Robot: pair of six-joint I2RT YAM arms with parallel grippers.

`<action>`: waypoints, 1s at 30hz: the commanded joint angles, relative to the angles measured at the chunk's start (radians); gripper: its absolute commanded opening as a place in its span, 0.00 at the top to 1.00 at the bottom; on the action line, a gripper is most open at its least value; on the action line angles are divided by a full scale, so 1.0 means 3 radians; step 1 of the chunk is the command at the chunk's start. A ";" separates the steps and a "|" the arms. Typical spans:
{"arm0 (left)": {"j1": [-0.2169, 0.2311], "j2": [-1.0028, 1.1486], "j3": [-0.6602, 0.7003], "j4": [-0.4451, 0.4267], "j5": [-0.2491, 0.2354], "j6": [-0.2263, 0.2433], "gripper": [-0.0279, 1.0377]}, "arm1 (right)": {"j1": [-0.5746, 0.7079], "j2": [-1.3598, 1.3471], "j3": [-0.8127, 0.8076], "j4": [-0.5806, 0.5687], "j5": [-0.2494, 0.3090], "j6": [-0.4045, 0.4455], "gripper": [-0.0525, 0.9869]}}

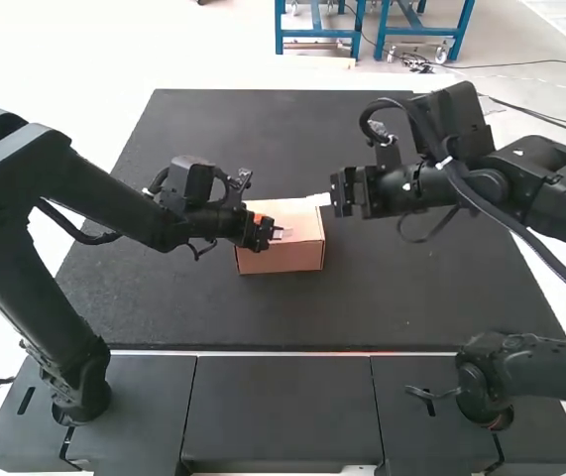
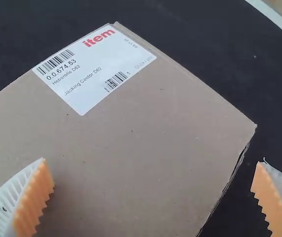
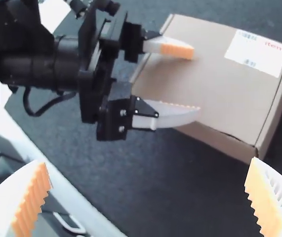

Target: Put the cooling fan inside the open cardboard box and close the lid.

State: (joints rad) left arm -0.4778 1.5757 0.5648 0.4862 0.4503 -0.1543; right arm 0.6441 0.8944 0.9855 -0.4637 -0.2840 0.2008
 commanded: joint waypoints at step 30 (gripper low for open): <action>0.1761 -0.3161 -0.1402 0.0747 -0.0739 0.0862 0.06 | -0.1728 -0.2639 -0.2631 0.3197 0.2409 -0.1165 0.07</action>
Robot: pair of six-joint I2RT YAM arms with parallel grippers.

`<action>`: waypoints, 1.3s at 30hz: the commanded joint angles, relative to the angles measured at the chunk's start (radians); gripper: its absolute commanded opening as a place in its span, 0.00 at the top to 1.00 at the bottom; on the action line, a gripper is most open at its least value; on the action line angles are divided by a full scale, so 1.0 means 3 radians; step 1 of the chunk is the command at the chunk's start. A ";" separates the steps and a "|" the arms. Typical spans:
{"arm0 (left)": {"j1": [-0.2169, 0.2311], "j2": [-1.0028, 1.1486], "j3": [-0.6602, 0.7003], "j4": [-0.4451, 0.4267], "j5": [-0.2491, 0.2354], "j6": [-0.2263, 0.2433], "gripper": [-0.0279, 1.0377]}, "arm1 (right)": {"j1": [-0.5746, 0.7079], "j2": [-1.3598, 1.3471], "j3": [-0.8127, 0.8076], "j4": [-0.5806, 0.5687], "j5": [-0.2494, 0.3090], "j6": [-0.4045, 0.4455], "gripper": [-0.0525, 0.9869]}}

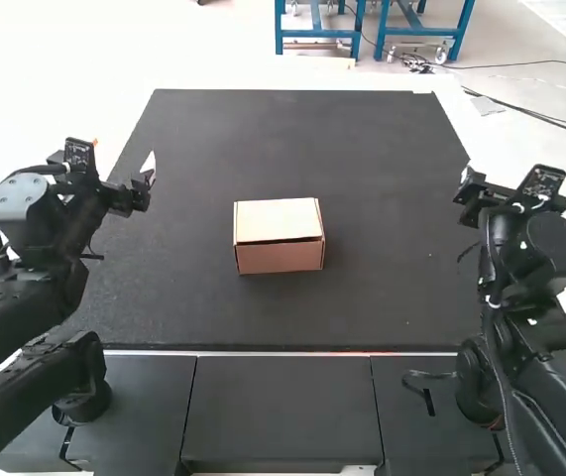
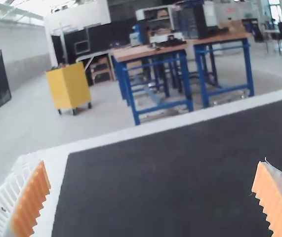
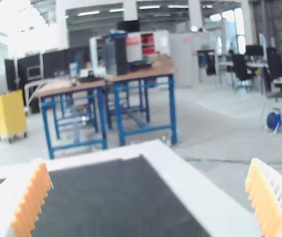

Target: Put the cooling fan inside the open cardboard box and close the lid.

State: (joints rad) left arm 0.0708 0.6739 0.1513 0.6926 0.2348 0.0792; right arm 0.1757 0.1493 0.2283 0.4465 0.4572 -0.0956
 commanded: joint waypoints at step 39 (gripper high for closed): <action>-0.0256 -0.2251 -0.0509 -0.1710 0.0138 -0.0468 0.06 | -0.0386 -0.0503 -0.0756 -0.0246 -0.0486 0.0809 0.07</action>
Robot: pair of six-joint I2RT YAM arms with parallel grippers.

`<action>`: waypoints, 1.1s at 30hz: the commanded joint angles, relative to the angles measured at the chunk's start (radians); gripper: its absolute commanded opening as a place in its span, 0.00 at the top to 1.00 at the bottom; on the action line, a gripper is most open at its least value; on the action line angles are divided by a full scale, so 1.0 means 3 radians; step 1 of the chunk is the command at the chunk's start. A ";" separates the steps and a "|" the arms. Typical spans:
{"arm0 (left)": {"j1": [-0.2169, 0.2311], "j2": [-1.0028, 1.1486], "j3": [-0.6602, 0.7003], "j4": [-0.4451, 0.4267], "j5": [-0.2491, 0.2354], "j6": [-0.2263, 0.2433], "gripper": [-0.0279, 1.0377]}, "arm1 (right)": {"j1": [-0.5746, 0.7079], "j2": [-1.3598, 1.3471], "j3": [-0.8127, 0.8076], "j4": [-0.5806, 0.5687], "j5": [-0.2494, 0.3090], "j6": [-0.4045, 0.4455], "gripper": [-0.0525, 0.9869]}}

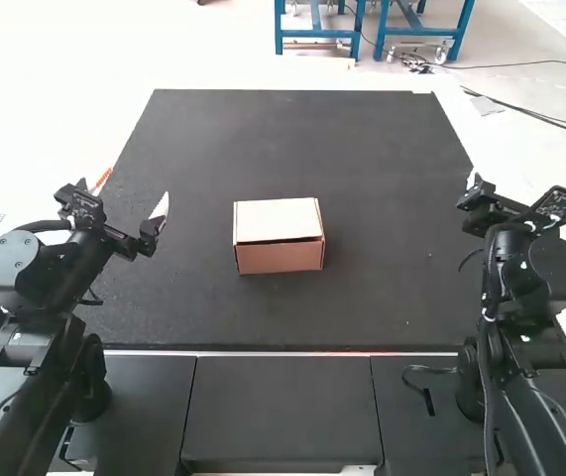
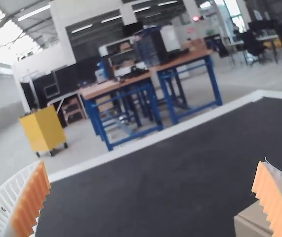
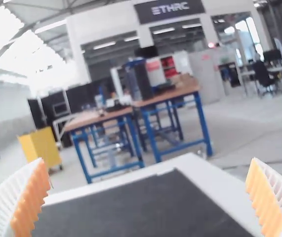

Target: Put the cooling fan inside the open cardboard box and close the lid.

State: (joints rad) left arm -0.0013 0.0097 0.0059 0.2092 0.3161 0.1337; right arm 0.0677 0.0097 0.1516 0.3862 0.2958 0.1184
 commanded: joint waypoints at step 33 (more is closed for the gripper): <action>0.0107 -0.0038 -0.0020 -0.0728 -0.0512 -0.0487 0.06 | -0.0047 -0.0038 -0.0505 -0.1206 -0.0649 -0.0548 0.07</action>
